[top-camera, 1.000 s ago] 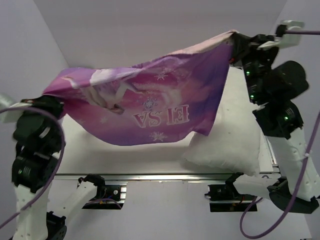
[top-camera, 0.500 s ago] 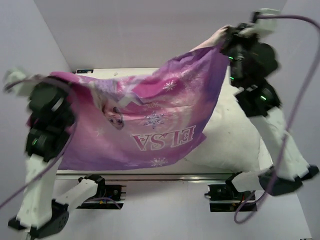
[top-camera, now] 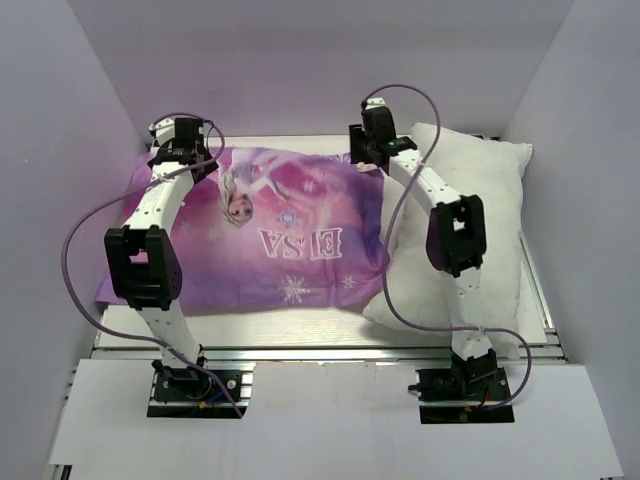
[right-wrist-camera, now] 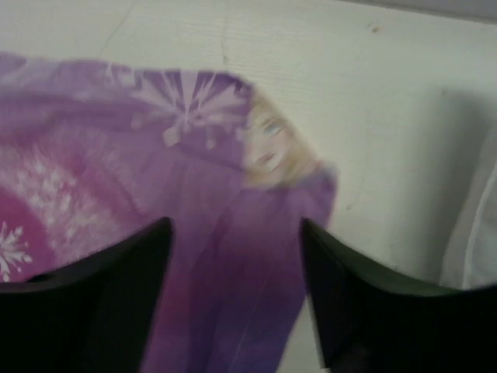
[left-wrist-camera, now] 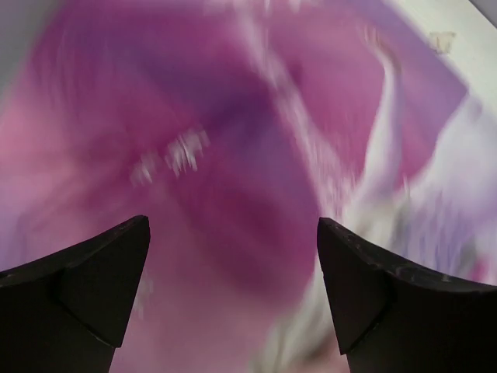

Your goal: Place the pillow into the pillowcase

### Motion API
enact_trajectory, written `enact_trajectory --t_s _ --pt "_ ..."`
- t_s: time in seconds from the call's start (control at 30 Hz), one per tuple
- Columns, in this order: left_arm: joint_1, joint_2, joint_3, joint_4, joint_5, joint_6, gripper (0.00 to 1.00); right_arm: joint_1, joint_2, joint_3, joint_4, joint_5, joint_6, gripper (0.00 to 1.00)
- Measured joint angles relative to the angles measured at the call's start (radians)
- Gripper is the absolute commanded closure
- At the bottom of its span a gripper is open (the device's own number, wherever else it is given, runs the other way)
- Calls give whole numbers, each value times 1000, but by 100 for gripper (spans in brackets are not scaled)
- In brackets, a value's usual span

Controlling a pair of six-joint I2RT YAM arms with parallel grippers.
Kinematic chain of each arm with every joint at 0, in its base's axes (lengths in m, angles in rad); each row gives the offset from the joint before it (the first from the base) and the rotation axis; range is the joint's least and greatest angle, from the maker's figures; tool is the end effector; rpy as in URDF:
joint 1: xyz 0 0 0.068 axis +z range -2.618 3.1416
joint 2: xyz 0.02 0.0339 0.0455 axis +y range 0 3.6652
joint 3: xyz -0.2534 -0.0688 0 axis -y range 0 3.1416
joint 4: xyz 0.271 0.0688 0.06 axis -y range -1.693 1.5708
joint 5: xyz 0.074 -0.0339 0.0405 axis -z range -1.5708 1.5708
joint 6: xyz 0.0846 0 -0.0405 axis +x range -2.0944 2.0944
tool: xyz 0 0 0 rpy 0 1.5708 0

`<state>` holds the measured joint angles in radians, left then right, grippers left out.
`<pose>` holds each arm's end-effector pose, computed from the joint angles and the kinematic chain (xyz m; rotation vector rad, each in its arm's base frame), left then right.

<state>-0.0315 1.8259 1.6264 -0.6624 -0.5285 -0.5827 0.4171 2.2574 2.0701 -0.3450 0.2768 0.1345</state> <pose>0.4583 0.0282 0.2522 -0.8465 2.1479 0.3355 0.5506 0.2187 0.2391 -0.1286 2.0772 0.0449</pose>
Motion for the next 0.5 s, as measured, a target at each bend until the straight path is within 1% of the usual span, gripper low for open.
enact_trajectory --t_s 0.03,0.1,0.17,0.23,0.3,0.37,0.43,0.5 --pt "0 18 21 -10 19 8 2 0 38 37 -24 -17 -3 11" --pt "-6 14 35 -33 35 16 2 2 48 43 -62 -49 -12 11" --pt "-10 -24 32 -70 39 11 2 3 4 7 -71 -84 -26 11" --pt "-11 -90 -12 -97 38 -11 2 4 -77 -69 -63 -120 -40 11" --pt "2 -182 -87 -149 35 -45 2 8 -204 -178 -69 -158 -55 11" --pt "42 -291 -186 -182 44 -89 2 16 -323 -269 -66 -189 -72 11" --pt "123 -389 -289 -200 66 -117 2 26 -434 -351 -60 -211 -89 10" --pt "228 -449 -364 -220 103 -141 2 45 -525 -426 -62 -227 -112 11"
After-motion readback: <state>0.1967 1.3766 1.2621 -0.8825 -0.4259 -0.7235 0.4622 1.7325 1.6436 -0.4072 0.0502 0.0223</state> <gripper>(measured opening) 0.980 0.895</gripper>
